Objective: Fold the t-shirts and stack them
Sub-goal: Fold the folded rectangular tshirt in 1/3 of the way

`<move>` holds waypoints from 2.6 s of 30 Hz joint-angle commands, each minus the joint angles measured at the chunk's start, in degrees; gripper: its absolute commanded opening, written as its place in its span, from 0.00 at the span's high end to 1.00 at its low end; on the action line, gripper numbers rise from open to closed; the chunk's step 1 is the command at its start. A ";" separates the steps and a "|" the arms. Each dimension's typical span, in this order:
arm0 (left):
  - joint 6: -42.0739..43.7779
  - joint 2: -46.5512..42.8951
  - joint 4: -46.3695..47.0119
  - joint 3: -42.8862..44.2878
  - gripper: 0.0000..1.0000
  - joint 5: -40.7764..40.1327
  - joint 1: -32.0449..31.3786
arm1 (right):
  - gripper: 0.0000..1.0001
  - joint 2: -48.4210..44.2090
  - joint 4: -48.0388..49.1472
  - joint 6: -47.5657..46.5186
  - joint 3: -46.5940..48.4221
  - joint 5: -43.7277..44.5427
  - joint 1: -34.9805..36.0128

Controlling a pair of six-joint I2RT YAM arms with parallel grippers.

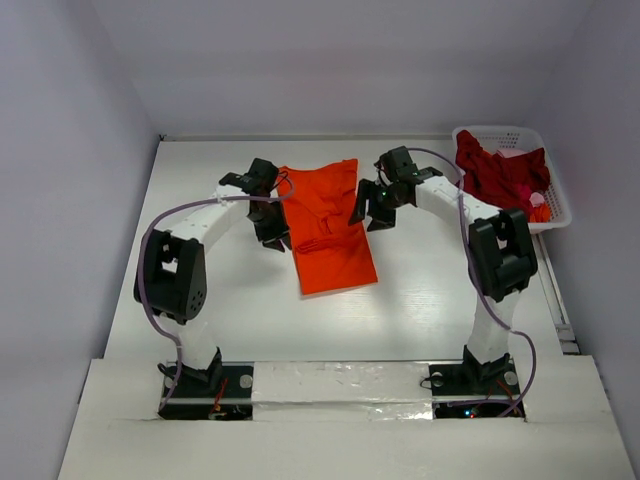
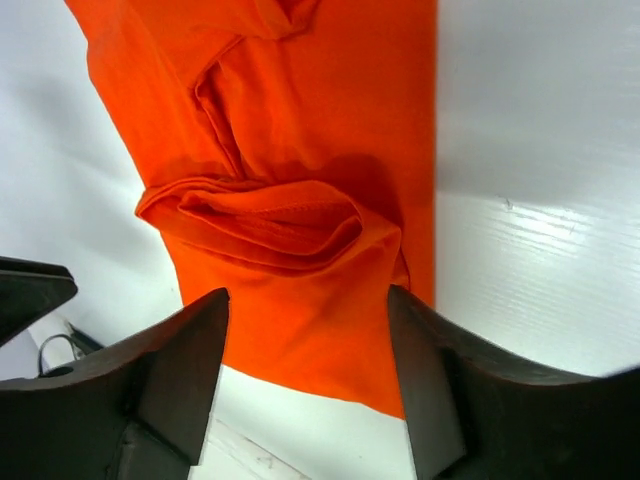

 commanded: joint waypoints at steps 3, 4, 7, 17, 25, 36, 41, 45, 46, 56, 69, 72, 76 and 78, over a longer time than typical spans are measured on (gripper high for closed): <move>-0.26 -4.20 -1.21 -0.77 0.82 1.80 -1.96 | 0.65 -7.06 -0.39 -0.25 -0.67 -0.54 0.04; -0.26 -4.03 -1.12 -1.03 0.82 1.81 -2.49 | 0.76 -7.42 -0.57 -0.25 -0.85 -0.80 0.04; -1.14 -3.24 0.28 -1.73 0.88 2.42 -4.68 | 1.00 -7.16 -2.76 -1.56 -0.50 0.16 2.06; -4.30 3.00 4.50 -1.56 1.00 0.58 -9.70 | 1.00 -7.95 -2.41 -1.22 -1.64 2.10 5.32; -5.18 8.54 6.88 0.72 1.00 -2.76 -10.23 | 1.00 -7.77 -2.24 -1.13 -1.73 1.83 6.37; -5.45 12.15 5.91 6.26 1.00 -3.03 -10.23 | 1.00 -7.86 -0.31 -0.43 -5.15 2.09 9.00; -5.10 12.67 5.38 7.40 1.00 -3.55 -10.23 | 1.00 -6.19 1.97 0.54 -7.88 2.45 11.20; -5.01 13.20 5.91 6.70 1.00 -3.91 -9.18 | 1.00 -5.84 2.95 1.51 -9.02 2.18 11.73; -5.01 13.29 6.09 6.35 1.00 -4.08 -9.17 | 1.00 -5.84 3.03 1.51 -8.94 2.18 11.73; -4.66 14.60 6.26 7.23 1.00 -5.40 -7.50 | 1.00 -4.87 2.95 1.33 -8.32 2.01 12.78; -4.13 15.75 5.74 9.95 1.00 -5.66 -4.78 | 1.00 -4.26 5.23 2.39 -12.10 1.83 14.37; -4.22 16.01 5.82 11.62 1.00 -5.31 -4.16 | 1.00 -4.52 5.15 2.39 -12.45 1.92 14.37; -3.78 15.75 5.04 15.74 1.00 -5.23 -2.85 | 1.00 -6.27 3.66 1.77 -10.36 2.88 14.37; -3.51 15.05 4.86 16.80 1.00 -4.96 -2.14 | 1.00 -7.77 0.94 0.99 -7.63 3.24 14.37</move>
